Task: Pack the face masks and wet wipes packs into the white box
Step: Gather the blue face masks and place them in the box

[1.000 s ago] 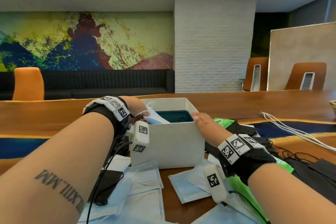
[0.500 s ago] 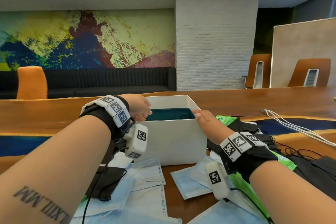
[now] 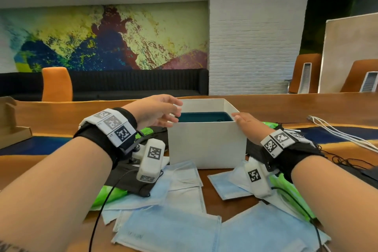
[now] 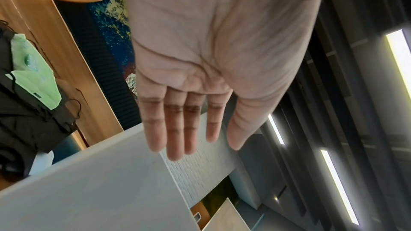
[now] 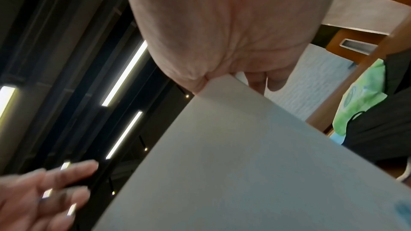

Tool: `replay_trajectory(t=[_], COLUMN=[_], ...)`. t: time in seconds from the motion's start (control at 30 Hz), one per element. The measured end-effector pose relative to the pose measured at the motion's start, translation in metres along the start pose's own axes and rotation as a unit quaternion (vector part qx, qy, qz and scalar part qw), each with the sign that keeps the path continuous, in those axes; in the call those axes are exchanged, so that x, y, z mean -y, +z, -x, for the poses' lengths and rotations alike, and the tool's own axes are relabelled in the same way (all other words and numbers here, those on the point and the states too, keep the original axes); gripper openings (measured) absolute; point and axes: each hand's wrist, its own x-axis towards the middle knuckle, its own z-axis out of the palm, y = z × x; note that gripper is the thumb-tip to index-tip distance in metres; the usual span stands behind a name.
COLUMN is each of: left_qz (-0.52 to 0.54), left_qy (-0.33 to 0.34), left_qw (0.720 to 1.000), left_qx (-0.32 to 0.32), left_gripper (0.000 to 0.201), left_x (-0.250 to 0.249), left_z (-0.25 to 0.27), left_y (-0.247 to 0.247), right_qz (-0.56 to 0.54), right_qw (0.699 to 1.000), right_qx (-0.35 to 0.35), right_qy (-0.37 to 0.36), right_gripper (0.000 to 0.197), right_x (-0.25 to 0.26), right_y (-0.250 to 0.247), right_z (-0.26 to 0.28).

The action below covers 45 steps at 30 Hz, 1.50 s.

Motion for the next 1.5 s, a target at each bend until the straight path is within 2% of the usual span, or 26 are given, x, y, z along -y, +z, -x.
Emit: replay_trajectory(t=[0.1, 0.17, 0.27, 0.33, 0.4, 0.47, 0.53, 0.63, 0.87, 1.0, 1.1, 1.17, 1.23, 1.37, 1.5], left_qz=[-0.038, -0.086, -0.156, -0.196, -0.214, -0.223, -0.248, -0.322, -0.52, -0.541, -0.546, -0.546, -0.533, -0.465, -0.322], left_qy=[-0.029, -0.062, -0.121, -0.145, -0.156, -0.167, -0.172, -0.151, -0.086, -0.068, -0.056, -0.049, -0.043, -0.019, 0.005], left_qw=[0.999, 0.994, 0.976, 0.962, 0.946, 0.926, 0.906, 0.88, 0.792, 0.771, 0.771, 0.773, 0.787, 0.85, 0.928], left_qx=[0.009, 0.04, 0.089, 0.125, 0.187, 0.254, 0.296, 0.313, 0.309, 0.327, 0.322, 0.318, 0.307, 0.247, 0.189], left_gripper=[0.016, 0.015, 0.016, 0.015, 0.024, 0.035, 0.04, 0.047, 0.05, 0.043, 0.035, 0.025, 0.019, 0.016, 0.015], left_x=[0.011, 0.022, 0.041, 0.052, 0.059, 0.061, 0.06, 0.059, 0.055, 0.055, 0.059, 0.062, 0.062, 0.057, 0.054], left_z=[0.014, 0.023, 0.033, 0.037, 0.042, 0.048, 0.053, 0.059, 0.056, 0.051, 0.049, 0.047, 0.046, 0.044, 0.041], left_y=[0.003, 0.005, 0.01, 0.014, 0.019, 0.026, 0.035, 0.048, 0.067, 0.074, 0.077, 0.076, 0.071, 0.048, 0.022], right_qz=[0.004, -0.024, -0.024, -0.001, 0.023, 0.045, 0.078, 0.168, 0.319, 0.339, 0.353, 0.337, 0.314, 0.245, 0.21], right_qw=[1.0, 0.999, 0.998, 0.999, 0.993, 0.973, 0.954, 0.928, 0.864, 0.85, 0.842, 0.853, 0.874, 0.922, 0.949], right_qx=[0.002, -0.027, -0.055, -0.002, 0.116, 0.228, 0.291, 0.333, 0.39, 0.404, 0.406, 0.397, 0.37, 0.295, 0.23], right_qy=[0.022, 0.029, -0.009, -0.032, -0.02, 0.004, 0.005, -0.004, -0.004, -0.013, -0.029, -0.032, -0.031, -0.047, -0.051], right_gripper=[0.043, 0.049, 0.045, 0.034, 0.026, 0.023, 0.023, 0.025, 0.032, 0.023, 0.017, 0.016, 0.015, 0.015, 0.012], right_x=[0.005, 0.008, 0.02, 0.027, 0.031, 0.031, 0.029, 0.025, 0.016, 0.009, 0.006, 0.004, 0.003, 0.0, 0.0], right_y=[-0.004, -0.005, -0.01, -0.013, -0.012, -0.006, 0.002, 0.016, 0.026, 0.034, 0.036, 0.035, 0.03, 0.011, -0.011], right_z=[0.007, 0.013, 0.035, 0.053, 0.071, 0.084, 0.091, 0.095, 0.098, 0.094, 0.091, 0.089, 0.087, 0.082, 0.078])
